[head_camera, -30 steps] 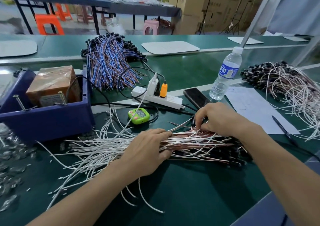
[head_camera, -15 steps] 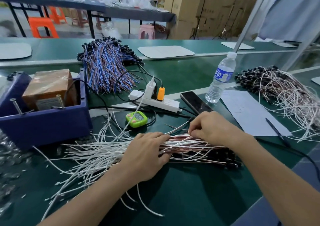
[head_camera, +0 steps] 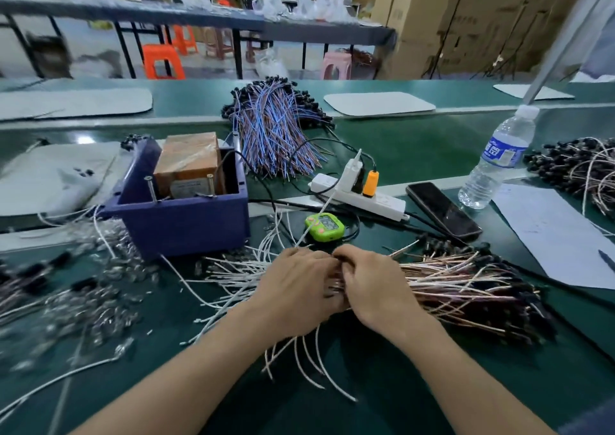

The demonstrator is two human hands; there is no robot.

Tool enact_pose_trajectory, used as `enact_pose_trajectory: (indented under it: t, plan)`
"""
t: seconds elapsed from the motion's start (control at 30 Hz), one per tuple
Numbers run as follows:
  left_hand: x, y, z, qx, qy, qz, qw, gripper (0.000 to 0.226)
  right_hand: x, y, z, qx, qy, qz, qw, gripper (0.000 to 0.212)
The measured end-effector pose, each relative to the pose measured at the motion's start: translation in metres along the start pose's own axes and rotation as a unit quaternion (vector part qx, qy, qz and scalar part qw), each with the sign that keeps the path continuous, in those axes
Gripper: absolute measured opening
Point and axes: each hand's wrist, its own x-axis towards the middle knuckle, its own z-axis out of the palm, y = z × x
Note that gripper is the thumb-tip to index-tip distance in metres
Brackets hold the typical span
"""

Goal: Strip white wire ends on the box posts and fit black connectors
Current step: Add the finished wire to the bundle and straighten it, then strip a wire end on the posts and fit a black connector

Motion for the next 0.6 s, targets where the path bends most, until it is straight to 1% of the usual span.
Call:
enact_pose_trajectory:
  t: [0.07,0.13,0.23,0.3,0.33,0.4,0.47,0.53,0.6]
  plan:
    - [-0.013,-0.012,-0.004,-0.017,0.01,-0.005,1.0,0.058,-0.006,0.002,0.008,-0.022,0.032,-0.017,0.999,0.028]
    - [-0.022,-0.017,-0.007,-0.036,0.009,-0.01,0.999,0.06,-0.007,0.001,0.011,-0.023,0.039,-0.025,0.999,0.027]
    - [-0.025,-0.013,-0.015,-0.076,0.023,-0.024,0.997,0.046,-0.002,-0.014,0.014,-0.032,0.05,-0.035,0.998,0.027]
    - [-0.028,-0.012,-0.027,-0.151,0.068,-0.058,0.985,0.039,0.0,-0.035,0.015,0.035,0.08,-0.042,0.995,0.032]
    - [-0.032,-0.015,-0.036,-0.193,0.096,-0.083,0.973,0.039,0.001,-0.046,0.015,0.077,0.093,-0.043,0.992,0.033]
    - [-0.048,-0.027,-0.058,-0.243,0.146,-0.134,0.949,0.039,0.005,-0.069,0.015,0.136,0.101,-0.051,0.984,0.03]
    - [-0.072,-0.046,-0.081,-0.247,0.182,-0.173,0.936,0.033,0.01,-0.097,0.018,0.179,0.084,-0.077,0.977,0.026]
    - [-0.096,-0.066,-0.1,-0.215,0.209,-0.209,0.931,0.025,0.015,-0.13,0.027,0.211,0.035,-0.113,0.97,0.023]
    - [-0.119,-0.086,-0.11,-0.199,0.228,-0.266,0.915,0.015,0.017,-0.163,0.041,0.228,-0.017,-0.142,0.963,0.021]
